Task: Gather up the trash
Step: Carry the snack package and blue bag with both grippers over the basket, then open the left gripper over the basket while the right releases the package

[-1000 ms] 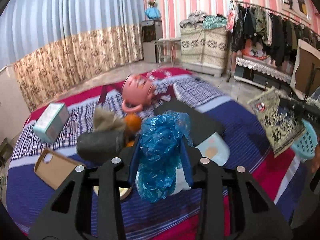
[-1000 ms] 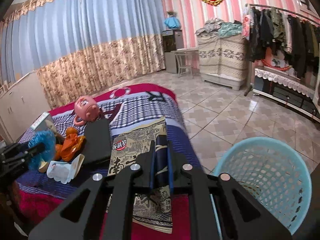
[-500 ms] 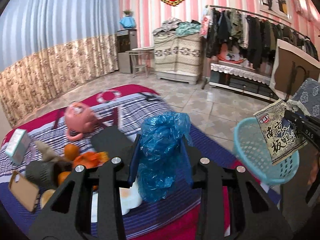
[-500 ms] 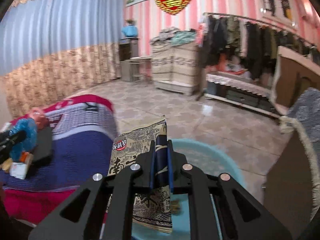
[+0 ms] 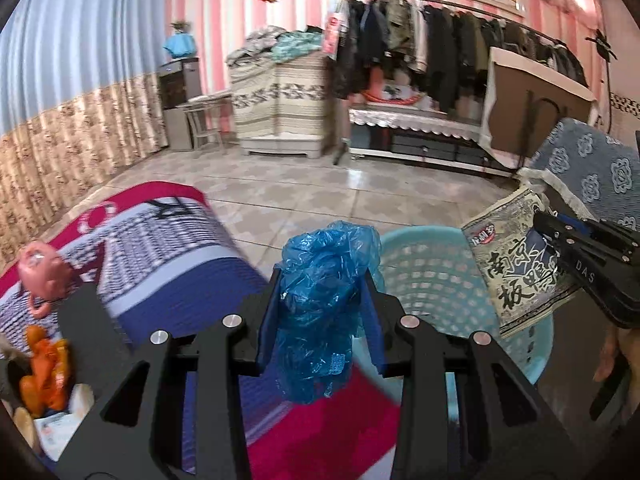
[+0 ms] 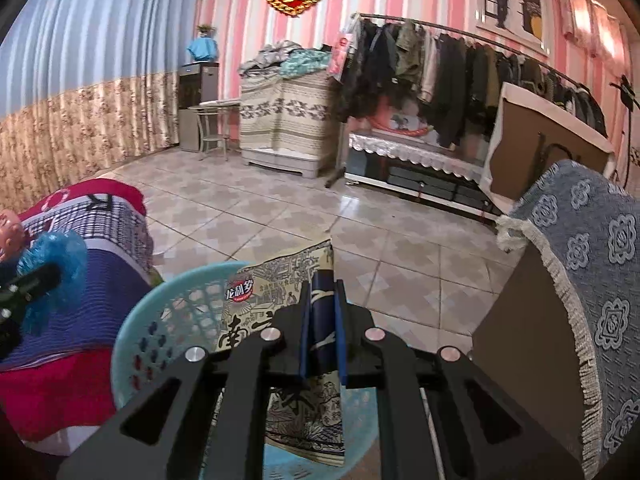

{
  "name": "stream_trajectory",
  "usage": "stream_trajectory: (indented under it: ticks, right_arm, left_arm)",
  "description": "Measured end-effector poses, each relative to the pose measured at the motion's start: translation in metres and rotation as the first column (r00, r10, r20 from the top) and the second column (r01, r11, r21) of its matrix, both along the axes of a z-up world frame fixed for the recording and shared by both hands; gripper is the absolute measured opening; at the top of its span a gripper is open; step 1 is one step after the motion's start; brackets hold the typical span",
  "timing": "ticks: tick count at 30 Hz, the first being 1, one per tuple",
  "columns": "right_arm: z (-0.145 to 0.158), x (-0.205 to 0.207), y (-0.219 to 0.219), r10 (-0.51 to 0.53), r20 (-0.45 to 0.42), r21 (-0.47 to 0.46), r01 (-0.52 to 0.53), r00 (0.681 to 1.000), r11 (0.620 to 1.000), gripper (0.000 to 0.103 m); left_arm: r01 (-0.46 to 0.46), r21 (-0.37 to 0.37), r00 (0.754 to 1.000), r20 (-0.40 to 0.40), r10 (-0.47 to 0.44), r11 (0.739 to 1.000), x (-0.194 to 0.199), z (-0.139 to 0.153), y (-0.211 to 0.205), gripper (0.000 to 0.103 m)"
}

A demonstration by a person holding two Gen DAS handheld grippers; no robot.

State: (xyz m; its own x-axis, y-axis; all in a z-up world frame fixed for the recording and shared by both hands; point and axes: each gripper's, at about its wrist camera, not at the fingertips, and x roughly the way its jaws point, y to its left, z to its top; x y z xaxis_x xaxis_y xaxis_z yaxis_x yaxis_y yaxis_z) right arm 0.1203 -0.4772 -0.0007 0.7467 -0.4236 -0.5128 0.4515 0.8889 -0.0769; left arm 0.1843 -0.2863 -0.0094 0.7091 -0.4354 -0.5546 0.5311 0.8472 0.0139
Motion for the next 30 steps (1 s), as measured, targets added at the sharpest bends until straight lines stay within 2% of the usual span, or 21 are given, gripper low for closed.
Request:
stream_trajectory:
  ticks: [6, 10, 14, 15, 17, 19, 28, 30]
  right_arm:
    - [-0.008, -0.002, -0.023, -0.044, -0.010, 0.035, 0.045, 0.999, 0.998, 0.011]
    - [-0.013, -0.002, -0.029, -0.051, -0.013, 0.046, 0.052, 0.999, 0.998, 0.011]
    - [-0.013, -0.001, -0.032, -0.056, -0.008, 0.058, 0.056, 0.998, 0.997, 0.011]
    - [-0.013, -0.001, -0.032, -0.056, -0.009, 0.057, 0.056, 0.998, 0.997, 0.011]
    - [-0.013, 0.000, -0.032, -0.052, -0.012, 0.059, 0.052, 0.999, 0.997, 0.011]
    - [-0.014, 0.001, -0.030, -0.047, -0.017, 0.056, 0.048, 0.999, 0.997, 0.011]
    - [-0.021, 0.016, -0.012, -0.007, -0.039, 0.053, 0.009, 0.999, 0.999, 0.013]
    - [-0.023, 0.022, -0.006, 0.005, -0.052, 0.048, -0.002, 0.999, 0.999, 0.029]
  left_arm:
    - [0.062, 0.008, 0.998, -0.016, -0.062, 0.998, 0.005, -0.013, -0.042, 0.036]
    - [0.083, 0.014, 0.996, -0.032, -0.083, 0.996, 0.010, -0.020, -0.064, 0.040]
    - [0.080, 0.042, 0.996, -0.031, -0.079, 0.996, 0.012, -0.024, -0.072, 0.060]
    - [0.075, 0.043, 0.997, -0.028, -0.074, 0.996, 0.013, -0.024, -0.071, 0.062]
    - [0.063, 0.045, 0.998, -0.031, -0.061, 0.997, 0.015, -0.023, -0.067, 0.072]
    - [0.038, 0.041, 0.999, -0.025, -0.037, 0.998, 0.016, -0.022, -0.060, 0.076]
    - [-0.072, 0.017, 0.997, -0.008, 0.072, 0.997, 0.025, -0.015, -0.018, 0.087]
    - [-0.085, 0.012, 0.996, -0.013, 0.086, 0.996, 0.026, -0.014, -0.009, 0.087]
